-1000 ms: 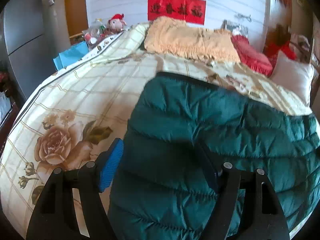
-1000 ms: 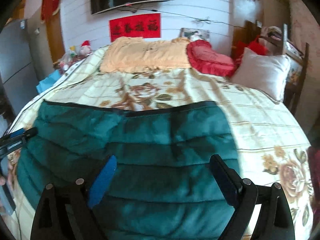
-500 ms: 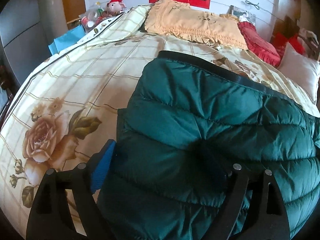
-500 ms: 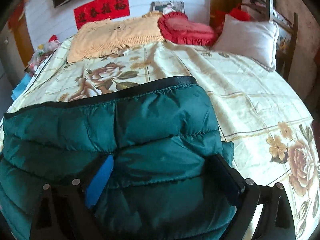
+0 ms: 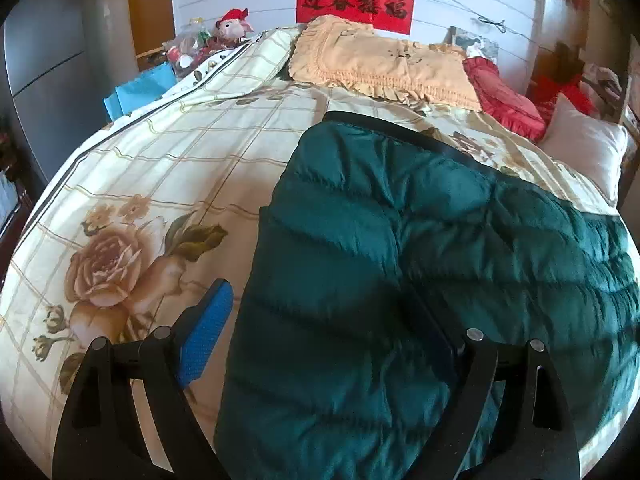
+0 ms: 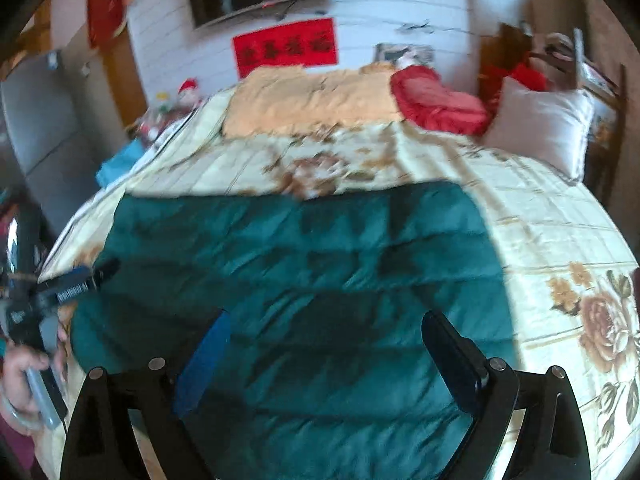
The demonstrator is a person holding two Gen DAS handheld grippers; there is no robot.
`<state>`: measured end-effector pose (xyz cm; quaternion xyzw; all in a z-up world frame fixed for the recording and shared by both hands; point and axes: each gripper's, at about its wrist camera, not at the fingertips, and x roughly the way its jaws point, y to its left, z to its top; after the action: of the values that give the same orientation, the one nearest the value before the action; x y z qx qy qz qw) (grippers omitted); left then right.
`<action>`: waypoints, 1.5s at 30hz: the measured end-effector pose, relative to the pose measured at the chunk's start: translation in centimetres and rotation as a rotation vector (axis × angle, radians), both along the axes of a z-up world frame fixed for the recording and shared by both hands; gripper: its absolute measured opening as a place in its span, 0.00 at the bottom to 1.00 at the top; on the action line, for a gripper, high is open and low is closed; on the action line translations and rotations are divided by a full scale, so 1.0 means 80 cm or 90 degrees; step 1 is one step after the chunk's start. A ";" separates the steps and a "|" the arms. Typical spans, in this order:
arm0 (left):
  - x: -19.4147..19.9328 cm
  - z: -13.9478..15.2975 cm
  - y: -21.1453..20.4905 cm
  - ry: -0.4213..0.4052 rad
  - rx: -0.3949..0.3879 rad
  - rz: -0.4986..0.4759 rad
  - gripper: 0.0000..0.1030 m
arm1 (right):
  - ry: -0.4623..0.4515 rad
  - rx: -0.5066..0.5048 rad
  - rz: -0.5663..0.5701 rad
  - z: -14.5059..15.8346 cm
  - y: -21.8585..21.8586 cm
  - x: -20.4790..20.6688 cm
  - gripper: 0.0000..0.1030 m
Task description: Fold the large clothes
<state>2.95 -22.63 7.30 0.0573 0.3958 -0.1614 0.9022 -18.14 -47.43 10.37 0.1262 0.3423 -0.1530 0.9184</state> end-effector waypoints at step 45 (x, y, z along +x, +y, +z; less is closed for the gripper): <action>-0.080 0.038 0.080 0.012 -0.010 -0.037 0.85 | 0.032 0.083 -0.070 -0.005 -0.032 -0.129 0.99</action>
<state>-3.48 -16.20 10.36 0.0600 0.4012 -0.1913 0.8938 -28.46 -50.02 9.98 0.2006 0.3670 -0.1833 0.8896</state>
